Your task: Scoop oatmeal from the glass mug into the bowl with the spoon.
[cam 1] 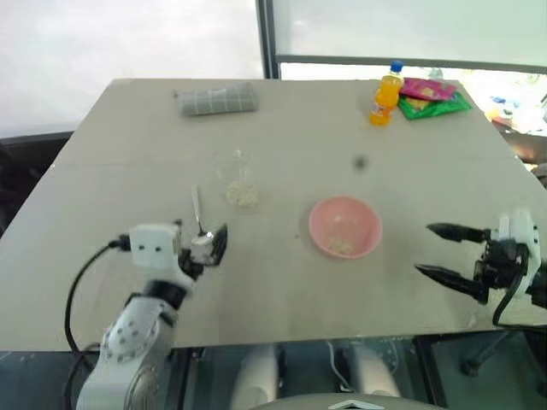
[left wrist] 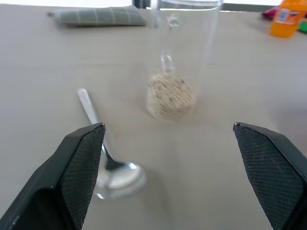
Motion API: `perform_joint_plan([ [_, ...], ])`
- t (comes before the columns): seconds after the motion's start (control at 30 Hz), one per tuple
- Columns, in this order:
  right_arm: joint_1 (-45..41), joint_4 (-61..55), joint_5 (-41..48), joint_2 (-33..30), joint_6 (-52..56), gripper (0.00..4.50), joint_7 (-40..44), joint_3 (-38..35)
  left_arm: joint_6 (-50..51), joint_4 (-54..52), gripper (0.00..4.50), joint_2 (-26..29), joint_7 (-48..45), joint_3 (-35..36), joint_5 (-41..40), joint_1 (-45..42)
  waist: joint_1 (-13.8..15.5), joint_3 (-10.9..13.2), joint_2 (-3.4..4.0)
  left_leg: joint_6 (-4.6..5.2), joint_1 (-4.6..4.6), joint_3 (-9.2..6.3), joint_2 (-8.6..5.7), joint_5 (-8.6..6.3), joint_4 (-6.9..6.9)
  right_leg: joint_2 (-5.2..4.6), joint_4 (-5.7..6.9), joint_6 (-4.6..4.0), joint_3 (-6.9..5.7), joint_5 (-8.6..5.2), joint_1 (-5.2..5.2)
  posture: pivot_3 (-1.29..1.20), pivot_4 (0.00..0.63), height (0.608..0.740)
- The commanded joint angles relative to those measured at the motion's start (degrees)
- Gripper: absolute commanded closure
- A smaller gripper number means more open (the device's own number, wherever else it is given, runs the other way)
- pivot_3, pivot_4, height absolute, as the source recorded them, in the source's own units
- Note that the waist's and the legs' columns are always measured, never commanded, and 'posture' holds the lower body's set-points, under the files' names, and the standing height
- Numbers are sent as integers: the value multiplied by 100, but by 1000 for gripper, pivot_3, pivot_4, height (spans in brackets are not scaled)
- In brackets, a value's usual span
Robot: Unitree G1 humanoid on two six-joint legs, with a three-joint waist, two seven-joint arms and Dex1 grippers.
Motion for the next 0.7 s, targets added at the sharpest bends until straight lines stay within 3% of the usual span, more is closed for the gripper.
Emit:
perform_joint_plan([
  [0.03, -462, -439, 276, -40, 346, 0, -238, 112, 1833, -254, 77, 237, 668, 171, 201, -1076, 5, 10, -16, 0, 1, -5, -1, 0, 7, 1, 8, 1, -2, -1, 2, 0, 150, 740],
  [0.2, -1064, -846, 701, 26, 845, 0, -615, 238, 3834, 210, 77, 198, 879, 149, 205, -2534, -4, 29, -43, 0, -5, -2, -8, 1, 22, -4, 9, -7, 7, 9, 7, 0, 150, 740],
  [0.33, -1469, -1173, 1022, 70, 1166, 0, -908, 383, 4404, 951, 77, 182, 1073, 0, 563, -3180, -3, 40, -56, -1, -8, -7, -11, 0, 15, -1, 8, 5, 5, 23, 5, 0, 150, 740],
  [0.6, -1542, -1269, 1104, 126, 1261, 0, -1091, 375, 4880, 1245, 77, -448, 1135, 285, 933, -3214, -3, 56, -81, -2, -13, -9, -9, 0, 13, -5, 8, 6, 3, 24, 2, 0, 150, 740],
  [0.7, -1508, -1279, 1072, 139, 1261, 0, -1130, 389, 4587, 1560, 77, -477, 1055, 281, 1055, -3079, -3, 56, -81, -2, -9, -8, -9, 0, 15, -5, 11, -10, 4, 16, 3, 0, 150, 740],
])
